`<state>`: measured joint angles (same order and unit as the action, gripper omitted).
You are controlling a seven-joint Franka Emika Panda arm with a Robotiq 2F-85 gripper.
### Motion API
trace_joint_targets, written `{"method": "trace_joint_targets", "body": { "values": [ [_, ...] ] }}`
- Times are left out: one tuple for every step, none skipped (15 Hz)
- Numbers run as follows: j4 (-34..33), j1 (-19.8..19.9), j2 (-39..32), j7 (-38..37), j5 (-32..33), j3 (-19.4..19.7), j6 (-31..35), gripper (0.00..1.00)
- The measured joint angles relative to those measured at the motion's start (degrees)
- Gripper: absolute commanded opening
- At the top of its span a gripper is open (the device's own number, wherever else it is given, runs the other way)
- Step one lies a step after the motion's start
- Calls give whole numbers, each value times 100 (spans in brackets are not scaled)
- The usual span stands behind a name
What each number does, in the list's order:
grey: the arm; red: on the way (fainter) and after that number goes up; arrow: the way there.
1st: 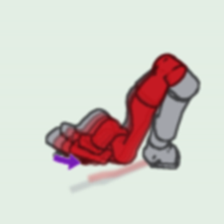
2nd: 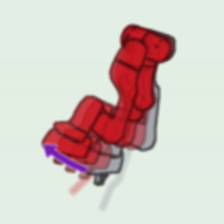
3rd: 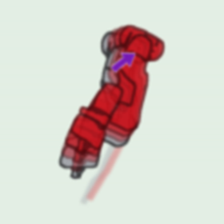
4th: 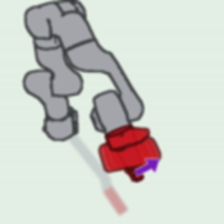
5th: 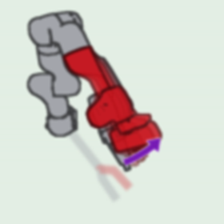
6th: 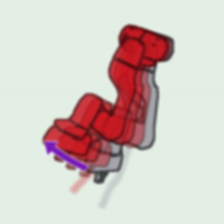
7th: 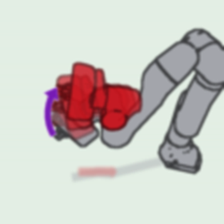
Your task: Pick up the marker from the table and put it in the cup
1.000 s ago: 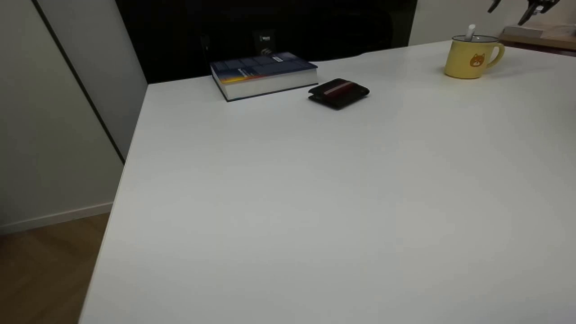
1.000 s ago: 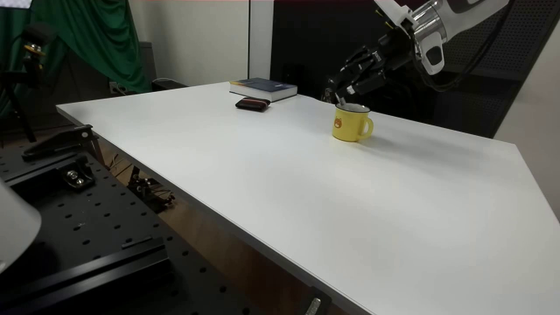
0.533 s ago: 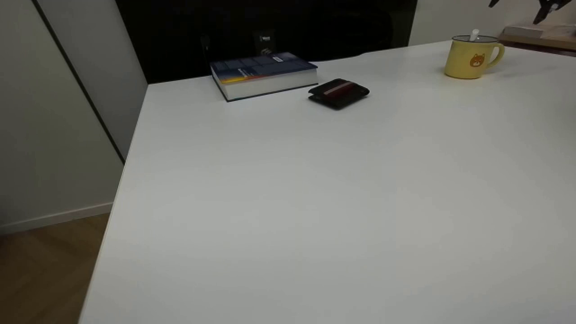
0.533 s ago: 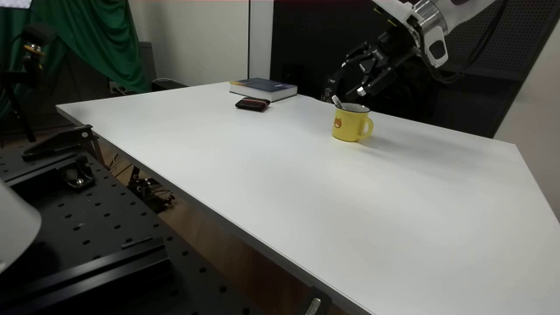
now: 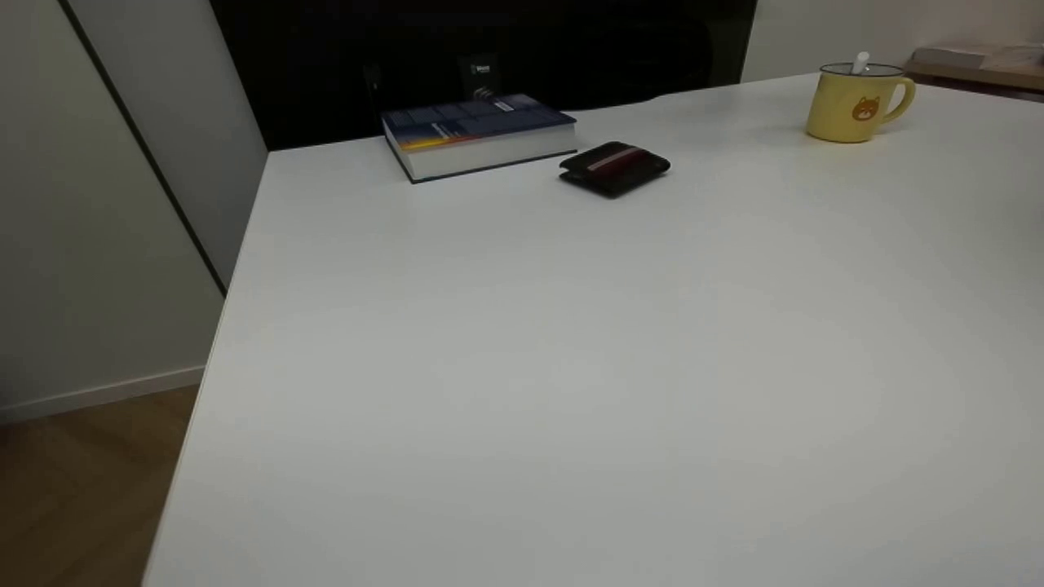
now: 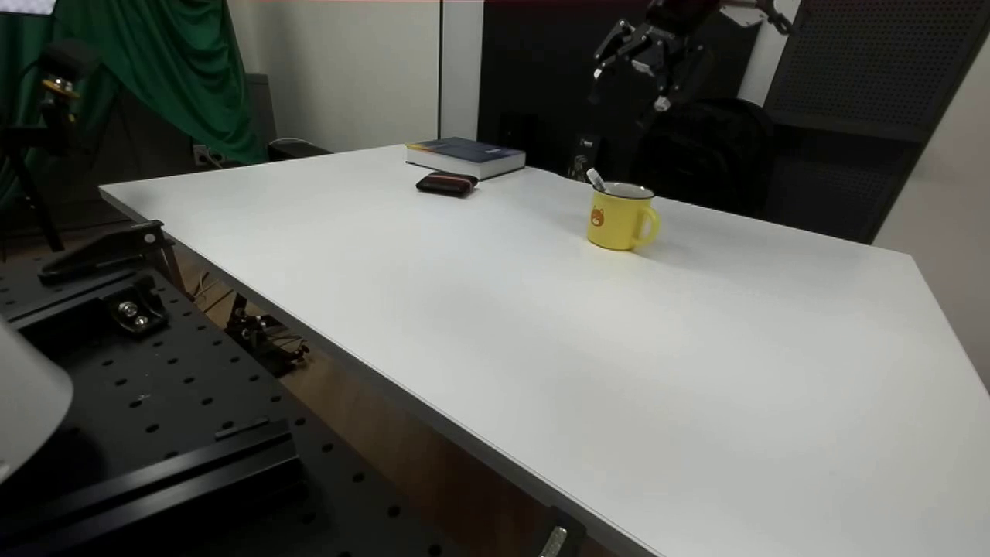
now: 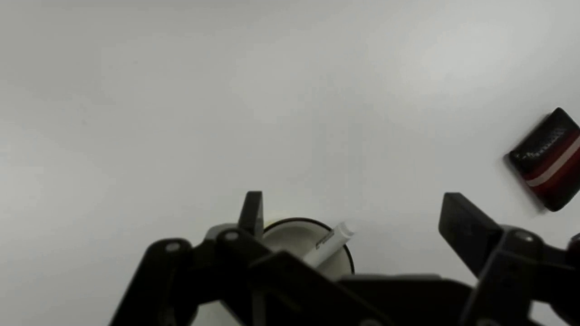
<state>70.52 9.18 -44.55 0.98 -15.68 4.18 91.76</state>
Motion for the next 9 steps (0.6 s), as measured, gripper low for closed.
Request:
{"method": "trace_joint_targets", "body": {
  "values": [
    [87, -107, 144, 73, 179, -4, 199, 100],
    [196, -204, 285, 153, 350, -11, 419, 100],
    [335, -291, 430, 240, 510, -19, 678, 100],
    [502, -370, 576, 333, 680, -30, 967, 100],
    [694, -438, 721, 427, 839, -44, 1290, 100],
    [903, -493, 858, 513, 998, -63, 1638, 100],
    [1116, -540, 988, 575, 1135, -76, 1938, 100],
    [1299, -577, 1099, 604, 1218, -81, 2120, 100],
    [1427, -598, 1179, 620, 1250, -84, 2204, 100]
  ]
}}
